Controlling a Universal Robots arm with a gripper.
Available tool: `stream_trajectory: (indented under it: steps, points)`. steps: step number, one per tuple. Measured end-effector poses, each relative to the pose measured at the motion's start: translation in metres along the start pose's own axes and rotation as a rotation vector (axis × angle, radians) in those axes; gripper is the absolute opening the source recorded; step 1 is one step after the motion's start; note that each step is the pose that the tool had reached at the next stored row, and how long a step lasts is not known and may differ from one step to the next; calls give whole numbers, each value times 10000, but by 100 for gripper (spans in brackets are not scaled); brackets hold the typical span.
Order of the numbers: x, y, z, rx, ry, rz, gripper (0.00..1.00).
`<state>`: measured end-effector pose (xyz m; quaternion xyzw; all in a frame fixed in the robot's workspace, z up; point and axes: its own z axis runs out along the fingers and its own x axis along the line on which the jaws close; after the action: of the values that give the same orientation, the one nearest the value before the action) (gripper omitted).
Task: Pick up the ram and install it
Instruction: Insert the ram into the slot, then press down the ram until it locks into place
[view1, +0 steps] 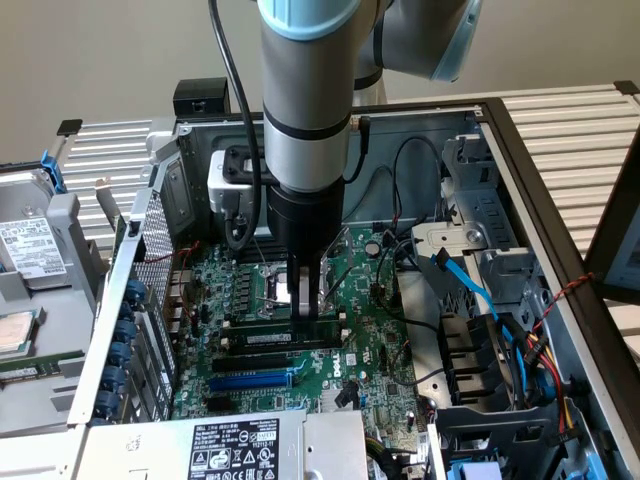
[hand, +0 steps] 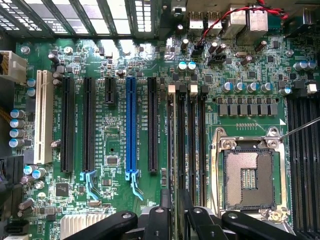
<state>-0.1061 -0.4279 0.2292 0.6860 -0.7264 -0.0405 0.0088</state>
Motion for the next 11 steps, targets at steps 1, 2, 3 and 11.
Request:
stream_trajectory:
  steps: [1, 2, 3, 11]
  points:
    - [-1, 1, -21, 1, -2, 0, 21]
    - [-3, 4, -55, 1, -3, 0, 21]
    - [-5, 7, -101, 1, -1, 0, 21]
    - [-10, 15, -220, 1, -2, -1, 21]
